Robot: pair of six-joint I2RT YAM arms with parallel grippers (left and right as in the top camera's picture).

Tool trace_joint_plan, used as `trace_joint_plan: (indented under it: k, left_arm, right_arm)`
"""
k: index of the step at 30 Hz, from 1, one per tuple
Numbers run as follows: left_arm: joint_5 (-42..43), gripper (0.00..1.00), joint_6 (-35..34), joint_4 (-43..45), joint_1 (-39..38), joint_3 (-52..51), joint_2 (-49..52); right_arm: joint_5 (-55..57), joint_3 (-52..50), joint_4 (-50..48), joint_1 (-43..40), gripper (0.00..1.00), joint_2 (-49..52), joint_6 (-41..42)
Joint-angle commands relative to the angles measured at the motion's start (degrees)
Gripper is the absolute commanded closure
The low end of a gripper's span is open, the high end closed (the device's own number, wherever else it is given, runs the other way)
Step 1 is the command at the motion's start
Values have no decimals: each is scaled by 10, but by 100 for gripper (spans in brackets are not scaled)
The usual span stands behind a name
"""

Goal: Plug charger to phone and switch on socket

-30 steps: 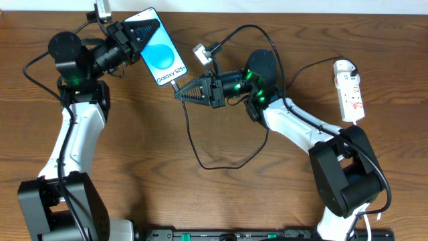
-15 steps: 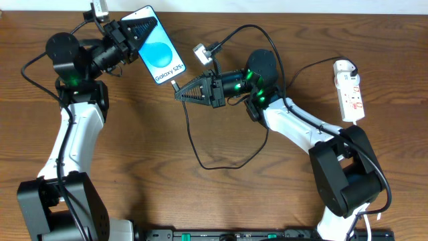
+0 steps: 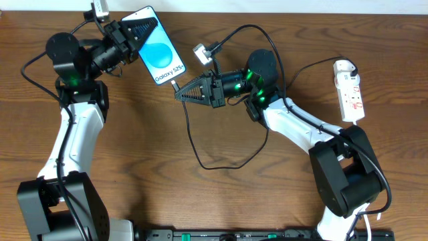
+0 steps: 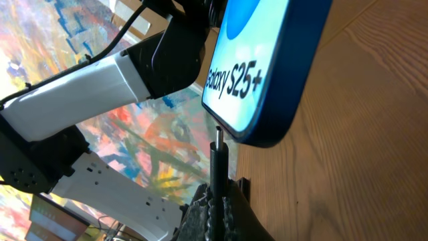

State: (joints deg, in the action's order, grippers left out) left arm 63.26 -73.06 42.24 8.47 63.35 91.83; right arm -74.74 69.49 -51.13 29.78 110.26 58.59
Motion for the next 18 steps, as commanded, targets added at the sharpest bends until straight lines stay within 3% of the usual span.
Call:
trace_joint_plan:
  k: [1, 18]
  left_arm:
    - [20, 93, 10, 7, 2, 7, -11]
    - [21, 93, 10, 7, 2, 7, -11]
  right_arm:
    - [7, 7, -1, -4, 99, 10, 3]
    - [7, 7, -1, -8, 99, 10, 14]
